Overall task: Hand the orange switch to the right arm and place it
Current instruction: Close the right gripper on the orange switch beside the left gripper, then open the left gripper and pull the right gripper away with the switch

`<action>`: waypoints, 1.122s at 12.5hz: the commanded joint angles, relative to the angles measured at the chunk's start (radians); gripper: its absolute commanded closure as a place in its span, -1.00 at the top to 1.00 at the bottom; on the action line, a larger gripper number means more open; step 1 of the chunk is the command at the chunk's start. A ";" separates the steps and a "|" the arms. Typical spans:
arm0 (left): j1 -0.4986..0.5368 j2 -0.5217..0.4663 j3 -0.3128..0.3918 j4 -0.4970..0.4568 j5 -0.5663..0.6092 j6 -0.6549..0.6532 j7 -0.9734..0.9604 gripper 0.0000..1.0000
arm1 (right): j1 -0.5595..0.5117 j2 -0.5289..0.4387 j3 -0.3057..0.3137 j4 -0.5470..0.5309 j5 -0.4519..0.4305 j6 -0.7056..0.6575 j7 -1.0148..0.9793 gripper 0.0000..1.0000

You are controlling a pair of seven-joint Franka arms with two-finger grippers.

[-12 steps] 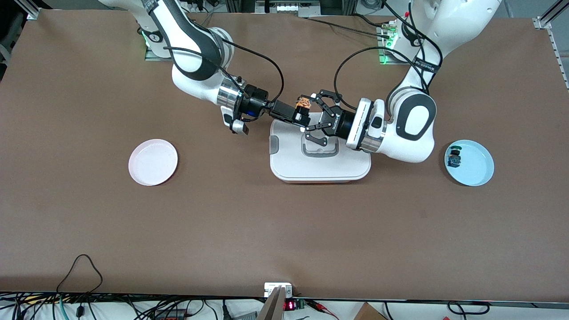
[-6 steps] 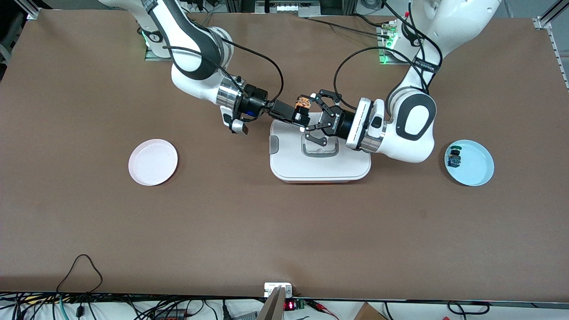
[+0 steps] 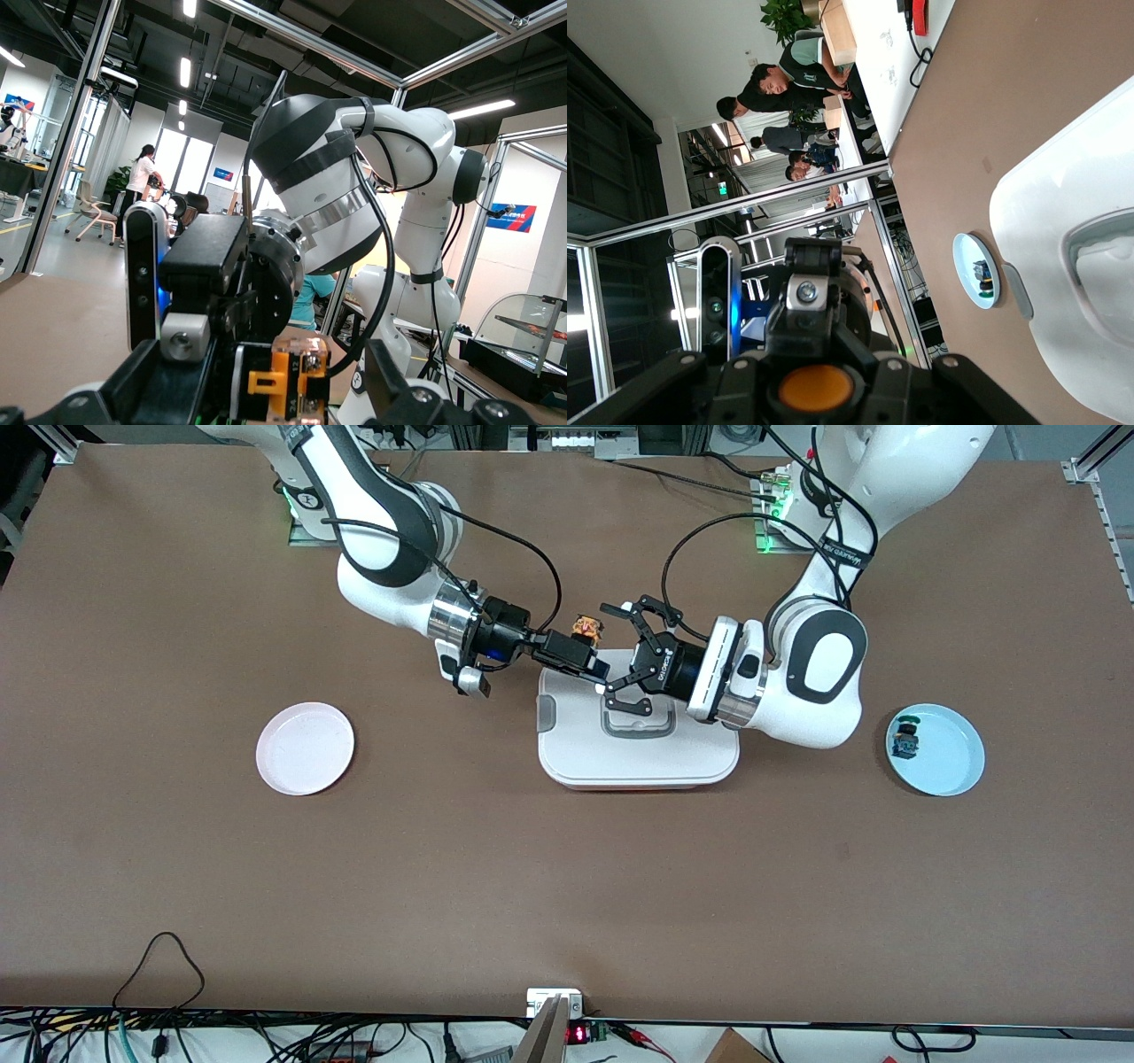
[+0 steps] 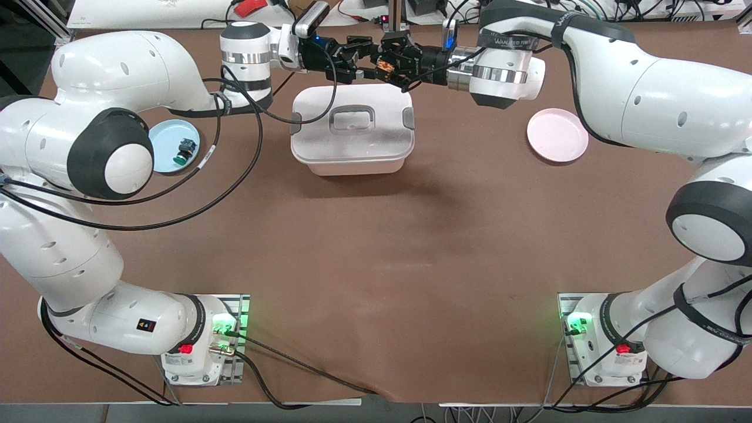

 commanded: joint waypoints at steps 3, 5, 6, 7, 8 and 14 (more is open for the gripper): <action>0.002 0.004 0.011 -0.020 -0.005 -0.002 0.019 1.00 | -0.031 -0.035 -0.007 0.013 -0.021 -0.015 0.004 -1.00; 0.005 0.003 0.011 -0.020 -0.005 -0.002 0.019 1.00 | -0.060 -0.043 -0.007 0.007 -0.045 -0.053 0.017 -1.00; 0.016 0.001 0.011 -0.020 -0.005 -0.002 0.019 1.00 | -0.074 -0.043 -0.007 0.010 -0.063 -0.067 0.039 -1.00; 0.028 0.000 0.011 -0.020 -0.005 -0.002 0.021 1.00 | -0.089 -0.044 -0.007 0.010 -0.103 -0.081 0.065 -1.00; 0.048 -0.002 0.011 -0.020 -0.005 -0.002 0.023 1.00 | -0.115 -0.048 -0.007 0.010 -0.146 -0.119 0.091 -1.00; 0.266 -0.051 0.017 -0.080 0.061 -0.034 0.039 1.00 | -0.446 -0.034 -0.007 0.039 -0.650 -0.536 0.261 -1.00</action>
